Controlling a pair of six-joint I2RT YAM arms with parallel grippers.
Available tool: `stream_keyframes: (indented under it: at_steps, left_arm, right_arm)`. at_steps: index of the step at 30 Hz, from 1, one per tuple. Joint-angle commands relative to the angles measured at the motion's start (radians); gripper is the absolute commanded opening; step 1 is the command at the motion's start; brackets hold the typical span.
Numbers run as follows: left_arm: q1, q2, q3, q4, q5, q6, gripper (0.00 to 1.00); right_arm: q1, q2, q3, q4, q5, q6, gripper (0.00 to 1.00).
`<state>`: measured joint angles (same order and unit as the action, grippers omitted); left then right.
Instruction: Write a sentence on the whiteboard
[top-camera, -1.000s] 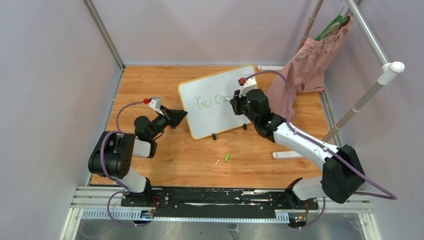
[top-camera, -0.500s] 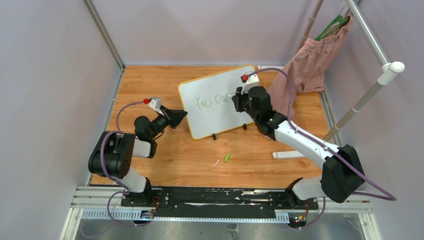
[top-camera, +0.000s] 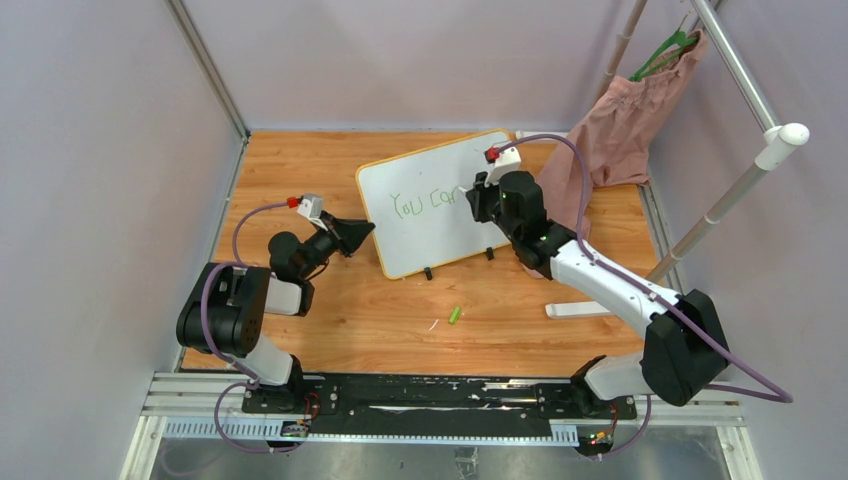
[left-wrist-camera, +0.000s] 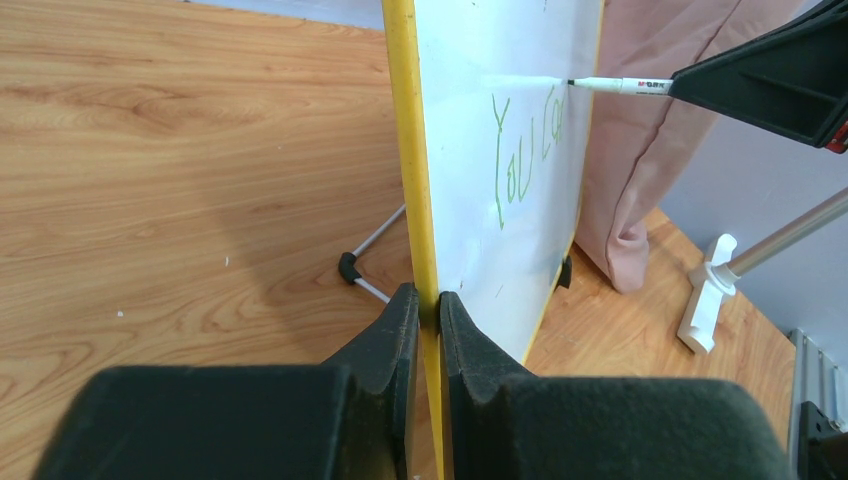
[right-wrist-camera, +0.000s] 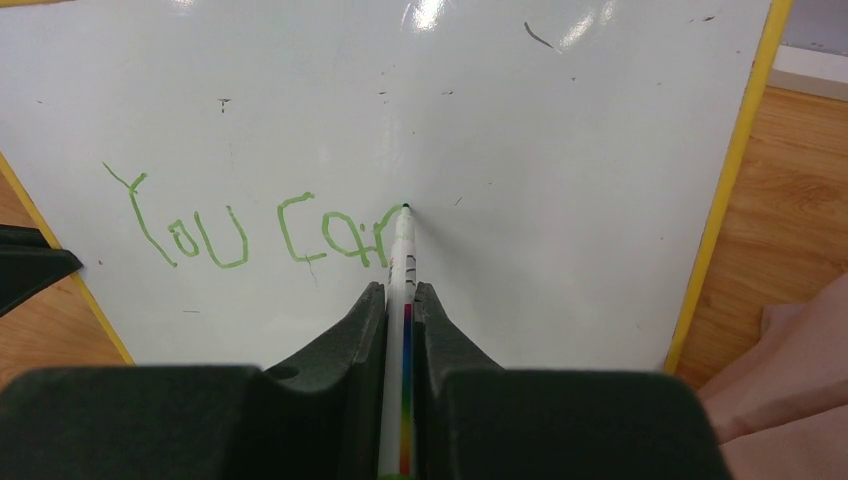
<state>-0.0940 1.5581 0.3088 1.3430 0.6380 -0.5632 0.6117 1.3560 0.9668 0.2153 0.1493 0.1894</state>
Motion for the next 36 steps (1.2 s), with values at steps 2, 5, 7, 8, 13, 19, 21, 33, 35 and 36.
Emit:
stream_keyframes:
  at_steps: [2,5,7,8,13,19,21,33,35,36]
  left_arm:
    - [-0.009,-0.011,0.009,-0.033,-0.007,0.049,0.0]
    - [-0.009,-0.01,0.01,-0.033,-0.008,0.049,0.0]
    - [-0.008,-0.011,0.01,-0.033,-0.008,0.049,0.0]
    - [-0.008,-0.011,0.01,-0.033,-0.008,0.048,0.0]
    - [-0.008,-0.01,0.01,-0.033,-0.008,0.048,0.0]
    - [-0.008,-0.01,0.01,-0.034,-0.008,0.048,0.0]
    - [-0.009,-0.011,0.01,-0.034,-0.008,0.048,0.0]
    - [-0.009,-0.01,0.01,-0.034,-0.009,0.047,0.0]
    - [-0.009,-0.009,0.01,-0.034,-0.008,0.046,0.0]
    - [-0.009,-0.008,0.011,-0.033,-0.008,0.046,0.0]
  right_arm:
    - [-0.02,-0.019,-0.023,-0.011,0.029,0.008,0.0]
    - [-0.02,-0.027,-0.039,-0.011,0.03,0.011,0.0]
    - [-0.021,-0.035,-0.051,-0.007,0.03,0.013,0.0]
    - [-0.021,-0.038,-0.058,-0.006,0.03,0.013,0.0]
    - [-0.02,-0.055,-0.082,0.001,0.021,0.014,0.0]
    - [-0.021,-0.063,-0.095,0.001,0.018,0.014,0.0]
    - [-0.021,-0.064,-0.095,0.001,0.018,0.013,0.0]
    - [-0.021,-0.143,-0.059,-0.012,0.006,0.028,0.0]
    - [-0.02,-0.174,-0.048,-0.017,0.007,0.024,0.0]
    - [-0.021,-0.189,-0.045,-0.017,0.009,0.02,0.0]
